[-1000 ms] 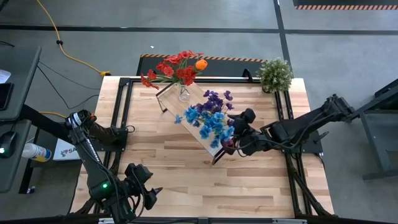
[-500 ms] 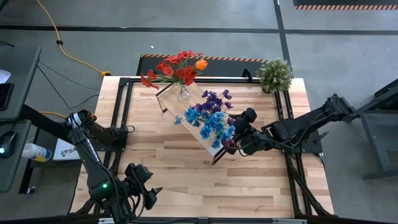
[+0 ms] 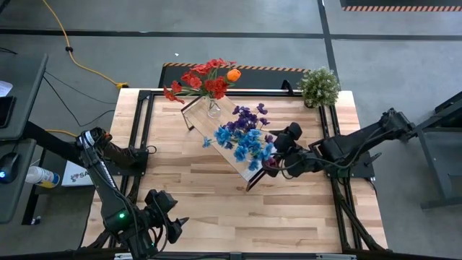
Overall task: Pick and place flowers into a vace then onto a shelf
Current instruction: Return to Home Position
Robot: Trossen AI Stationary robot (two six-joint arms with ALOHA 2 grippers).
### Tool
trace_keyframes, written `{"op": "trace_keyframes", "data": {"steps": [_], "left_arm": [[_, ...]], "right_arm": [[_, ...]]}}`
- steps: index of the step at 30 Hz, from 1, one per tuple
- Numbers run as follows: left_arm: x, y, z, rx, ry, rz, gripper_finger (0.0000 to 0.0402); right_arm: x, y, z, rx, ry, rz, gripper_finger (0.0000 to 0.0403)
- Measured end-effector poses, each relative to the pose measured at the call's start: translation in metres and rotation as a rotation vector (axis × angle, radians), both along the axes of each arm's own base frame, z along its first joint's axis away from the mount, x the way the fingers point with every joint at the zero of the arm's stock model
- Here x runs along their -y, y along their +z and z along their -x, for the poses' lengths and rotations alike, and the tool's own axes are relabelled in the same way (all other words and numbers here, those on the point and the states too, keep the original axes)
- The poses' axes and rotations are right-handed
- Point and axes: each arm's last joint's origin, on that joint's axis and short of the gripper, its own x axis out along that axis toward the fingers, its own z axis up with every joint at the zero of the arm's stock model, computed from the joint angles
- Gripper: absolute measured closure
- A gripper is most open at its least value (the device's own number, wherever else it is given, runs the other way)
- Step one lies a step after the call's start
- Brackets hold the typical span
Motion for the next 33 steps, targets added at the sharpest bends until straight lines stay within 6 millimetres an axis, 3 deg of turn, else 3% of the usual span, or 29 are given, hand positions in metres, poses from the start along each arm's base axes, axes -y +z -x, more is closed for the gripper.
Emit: {"op": "trace_keyframes", "data": {"steps": [24, 33], "left_arm": [[0.0, 0.0, 0.0, 0.001, 0.002, 0.002, 0.0004], [0.0, 0.0, 0.0, 0.0, 0.002, 0.001, 0.0004]], "right_arm": [[0.009, -0.004, 0.003, -0.026, -0.042, -0.081, 0.0022], [0.013, 0.007, 0.013, 0.016, -0.033, -0.108, 0.0022]]}}
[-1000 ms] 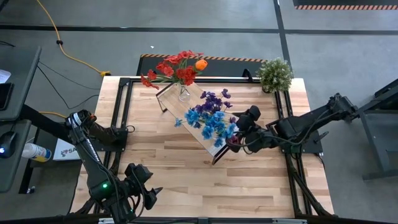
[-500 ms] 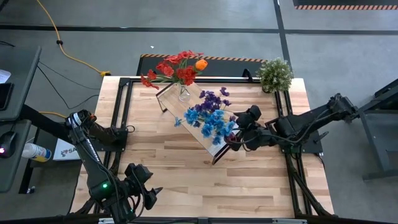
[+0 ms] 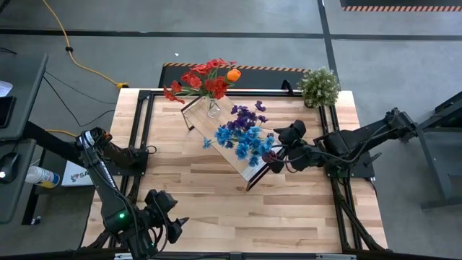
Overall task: Pick and place flowers into a vace then onto a shelf
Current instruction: Return to Home Position
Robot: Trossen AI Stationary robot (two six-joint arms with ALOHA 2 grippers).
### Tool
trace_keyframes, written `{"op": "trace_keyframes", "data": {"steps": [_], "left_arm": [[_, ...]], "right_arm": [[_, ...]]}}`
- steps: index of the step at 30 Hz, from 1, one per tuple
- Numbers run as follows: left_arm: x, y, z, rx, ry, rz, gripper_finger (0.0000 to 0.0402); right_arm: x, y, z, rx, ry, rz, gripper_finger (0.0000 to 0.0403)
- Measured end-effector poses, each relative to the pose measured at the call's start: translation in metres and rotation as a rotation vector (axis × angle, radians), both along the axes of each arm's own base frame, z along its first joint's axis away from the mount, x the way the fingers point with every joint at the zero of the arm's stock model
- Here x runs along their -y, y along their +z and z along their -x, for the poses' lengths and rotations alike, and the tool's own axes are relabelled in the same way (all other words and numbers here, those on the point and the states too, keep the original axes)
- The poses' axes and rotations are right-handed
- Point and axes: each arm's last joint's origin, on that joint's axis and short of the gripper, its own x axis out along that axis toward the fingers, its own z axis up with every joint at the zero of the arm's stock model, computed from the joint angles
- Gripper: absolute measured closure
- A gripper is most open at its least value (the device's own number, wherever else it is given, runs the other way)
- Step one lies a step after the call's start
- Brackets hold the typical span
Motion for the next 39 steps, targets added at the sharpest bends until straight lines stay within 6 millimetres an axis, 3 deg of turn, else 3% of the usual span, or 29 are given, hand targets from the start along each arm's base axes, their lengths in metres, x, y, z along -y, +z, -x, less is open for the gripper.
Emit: {"op": "trace_keyframes", "data": {"steps": [22, 30, 39], "left_arm": [[0.0, 0.0, 0.0, 0.001, 0.0, -0.005, 0.0004], [-0.008, 0.003, 0.005, -0.029, -0.001, -0.059, 0.0004], [-0.043, 0.03, 0.027, -0.074, -0.003, -0.131, 0.0004]], "right_arm": [[0.004, 0.015, 0.018, 0.041, 0.068, -0.08, 0.0022], [0.01, 0.033, 0.04, 0.11, 0.146, -0.165, 0.0022], [0.025, 0.055, 0.084, 0.201, 0.2, -0.22, 0.0022]]}}
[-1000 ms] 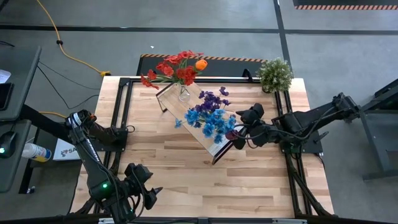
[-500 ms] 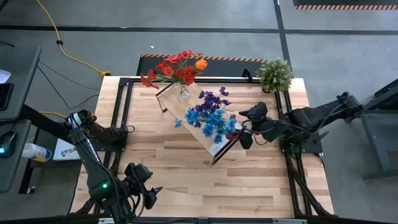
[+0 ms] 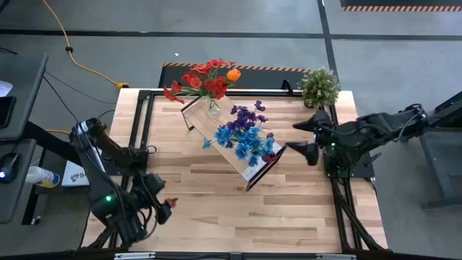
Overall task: Pick and place flowers into a vace then onto a shelf
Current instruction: Return to Home Position
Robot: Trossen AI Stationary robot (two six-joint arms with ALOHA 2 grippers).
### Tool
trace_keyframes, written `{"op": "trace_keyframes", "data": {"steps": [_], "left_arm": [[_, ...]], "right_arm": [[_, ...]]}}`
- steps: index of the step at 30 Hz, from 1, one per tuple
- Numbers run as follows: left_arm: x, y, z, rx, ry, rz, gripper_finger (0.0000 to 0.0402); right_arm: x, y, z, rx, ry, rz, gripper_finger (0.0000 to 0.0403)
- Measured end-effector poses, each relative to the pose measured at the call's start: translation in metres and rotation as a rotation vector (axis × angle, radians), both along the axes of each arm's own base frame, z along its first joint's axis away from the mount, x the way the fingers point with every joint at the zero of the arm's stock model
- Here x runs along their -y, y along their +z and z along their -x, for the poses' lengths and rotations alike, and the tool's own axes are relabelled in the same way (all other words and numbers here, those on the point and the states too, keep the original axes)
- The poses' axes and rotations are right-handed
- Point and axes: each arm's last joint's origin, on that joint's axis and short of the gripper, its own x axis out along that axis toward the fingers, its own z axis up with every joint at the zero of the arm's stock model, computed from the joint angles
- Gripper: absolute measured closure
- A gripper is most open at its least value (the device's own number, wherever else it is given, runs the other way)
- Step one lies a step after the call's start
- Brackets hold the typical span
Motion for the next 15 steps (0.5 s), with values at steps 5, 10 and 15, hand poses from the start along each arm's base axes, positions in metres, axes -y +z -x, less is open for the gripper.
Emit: {"op": "trace_keyframes", "data": {"steps": [5, 10, 15], "left_arm": [[-0.02, 0.016, 0.013, -0.051, -0.085, -0.035, 0.0004], [-0.041, 0.037, 0.026, -0.001, -0.138, -0.01, 0.0004], [-0.067, 0.056, 0.04, 0.092, -0.189, -0.026, 0.0004]], "right_arm": [[0.01, 0.004, 0.029, 0.001, 0.026, -0.013, 0.0022], [0.02, 0.009, 0.058, 0.038, 0.051, -0.071, 0.0022], [0.029, 0.015, 0.084, 0.121, 0.057, -0.097, 0.0022]]}}
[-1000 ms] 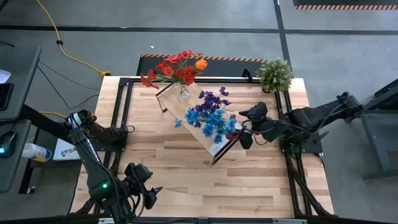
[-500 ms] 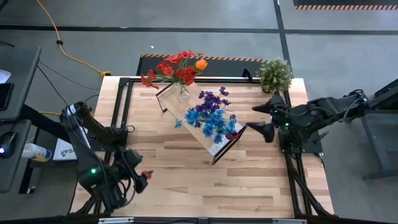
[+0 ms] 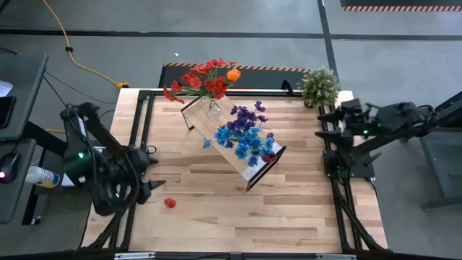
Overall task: Pick and place flowers into a vace then onto a shelf
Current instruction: Return to Home Position
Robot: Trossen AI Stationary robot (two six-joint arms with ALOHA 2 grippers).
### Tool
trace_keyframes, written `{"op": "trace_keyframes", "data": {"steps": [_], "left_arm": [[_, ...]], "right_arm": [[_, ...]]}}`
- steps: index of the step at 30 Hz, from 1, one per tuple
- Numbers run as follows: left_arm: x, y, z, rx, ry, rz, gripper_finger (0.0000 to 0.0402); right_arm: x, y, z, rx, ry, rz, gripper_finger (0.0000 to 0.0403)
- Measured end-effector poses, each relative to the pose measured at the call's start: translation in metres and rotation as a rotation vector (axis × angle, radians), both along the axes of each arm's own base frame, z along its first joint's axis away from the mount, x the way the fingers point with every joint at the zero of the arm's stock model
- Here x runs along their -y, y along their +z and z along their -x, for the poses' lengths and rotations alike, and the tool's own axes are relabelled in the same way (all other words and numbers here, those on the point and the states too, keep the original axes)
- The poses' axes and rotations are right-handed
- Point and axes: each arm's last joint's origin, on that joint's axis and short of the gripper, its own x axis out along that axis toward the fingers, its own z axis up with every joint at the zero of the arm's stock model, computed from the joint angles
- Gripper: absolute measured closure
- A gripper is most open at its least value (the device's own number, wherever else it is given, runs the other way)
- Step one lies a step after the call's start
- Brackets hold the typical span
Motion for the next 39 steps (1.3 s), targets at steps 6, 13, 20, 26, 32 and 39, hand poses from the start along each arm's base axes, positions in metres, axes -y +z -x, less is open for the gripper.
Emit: {"op": "trace_keyframes", "data": {"steps": [6, 13, 20, 26, 32, 39], "left_arm": [[-0.036, 0.02, 0.022, 0.078, -0.094, -0.021, 0.0004], [-0.078, 0.019, 0.047, 0.131, -0.134, 0.005, 0.0004], [-0.111, -0.019, 0.067, 0.189, -0.102, 0.081, 0.0004], [-0.125, -0.04, 0.075, 0.313, -0.158, 0.106, 0.0005], [-0.139, -0.053, 0.082, 0.428, -0.172, 0.063, 0.0004], [-0.145, -0.071, 0.085, 0.483, -0.168, 0.046, 0.0004]], "right_arm": [[0.011, 0.002, 0.029, 0.071, 0.019, 0.007, 0.0022], [0.022, -0.003, 0.06, 0.114, 0.025, 0.003, 0.0022], [0.029, -0.006, 0.077, 0.145, 0.024, 0.06, 0.0022], [0.03, -0.009, 0.079, 0.113, 0.02, 0.135, 0.0022], [0.028, -0.012, 0.073, 0.132, 0.027, 0.159, 0.0022], [0.025, -0.055, 0.064, 0.251, 0.018, 0.18, 0.0022]]}}
